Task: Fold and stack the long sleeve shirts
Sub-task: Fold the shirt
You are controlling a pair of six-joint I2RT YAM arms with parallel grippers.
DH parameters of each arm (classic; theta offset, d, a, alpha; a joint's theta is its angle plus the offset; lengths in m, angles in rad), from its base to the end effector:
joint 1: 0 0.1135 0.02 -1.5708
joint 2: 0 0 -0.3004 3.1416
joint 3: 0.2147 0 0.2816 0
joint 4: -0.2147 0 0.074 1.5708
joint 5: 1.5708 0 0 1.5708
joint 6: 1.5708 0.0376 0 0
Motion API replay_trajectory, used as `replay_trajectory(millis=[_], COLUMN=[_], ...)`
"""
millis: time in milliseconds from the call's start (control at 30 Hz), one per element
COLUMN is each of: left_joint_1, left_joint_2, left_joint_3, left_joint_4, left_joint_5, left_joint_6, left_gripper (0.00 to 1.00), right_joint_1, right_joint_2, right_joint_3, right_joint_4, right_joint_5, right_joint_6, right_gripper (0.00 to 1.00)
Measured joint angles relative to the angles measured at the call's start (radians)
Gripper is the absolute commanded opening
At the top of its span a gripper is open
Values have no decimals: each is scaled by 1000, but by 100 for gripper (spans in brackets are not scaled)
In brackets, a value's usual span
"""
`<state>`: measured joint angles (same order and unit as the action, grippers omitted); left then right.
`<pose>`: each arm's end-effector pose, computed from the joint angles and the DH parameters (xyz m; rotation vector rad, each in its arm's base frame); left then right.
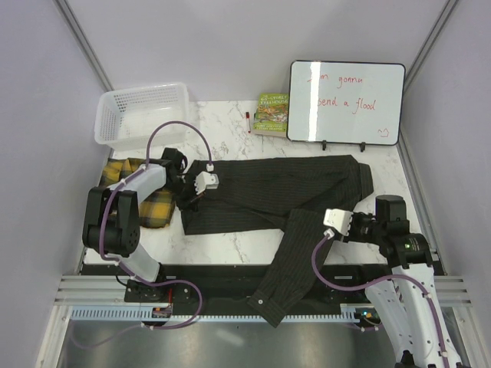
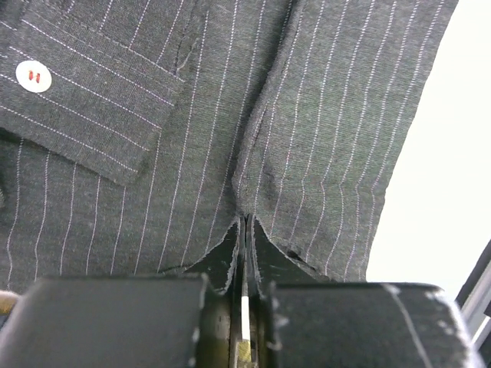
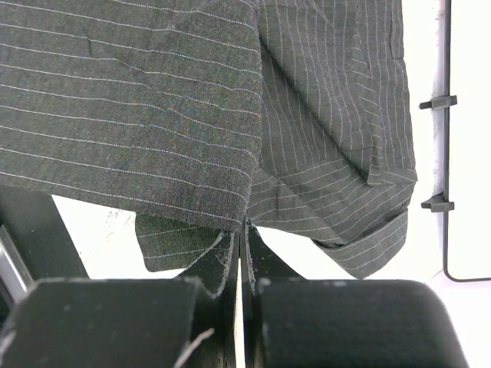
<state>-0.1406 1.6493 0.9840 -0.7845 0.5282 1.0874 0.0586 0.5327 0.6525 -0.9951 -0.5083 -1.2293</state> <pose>0.3042 -0.0622 0.1846 1.6133 2.2110 -0.5831 0.0944 0.0239 0.2765 -1.5513 1.7064 0.0373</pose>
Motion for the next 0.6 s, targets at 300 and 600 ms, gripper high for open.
replay_trajectory(millis=[300, 600], left_joint_1=[7, 22], left_joint_2=[-141, -352], left_joint_3=[-3, -27], left_joint_4=[-37, -113], left_joint_5=[3, -4], left_joint_6=[0, 40], left_gripper=[2, 2], right_joint_1=[0, 0], right_joint_2=[0, 36], right_joint_3=[13, 58], right_joint_4=[23, 113], right_joint_5=[23, 69], right_joint_6=[39, 102], right_gripper=[0, 0])
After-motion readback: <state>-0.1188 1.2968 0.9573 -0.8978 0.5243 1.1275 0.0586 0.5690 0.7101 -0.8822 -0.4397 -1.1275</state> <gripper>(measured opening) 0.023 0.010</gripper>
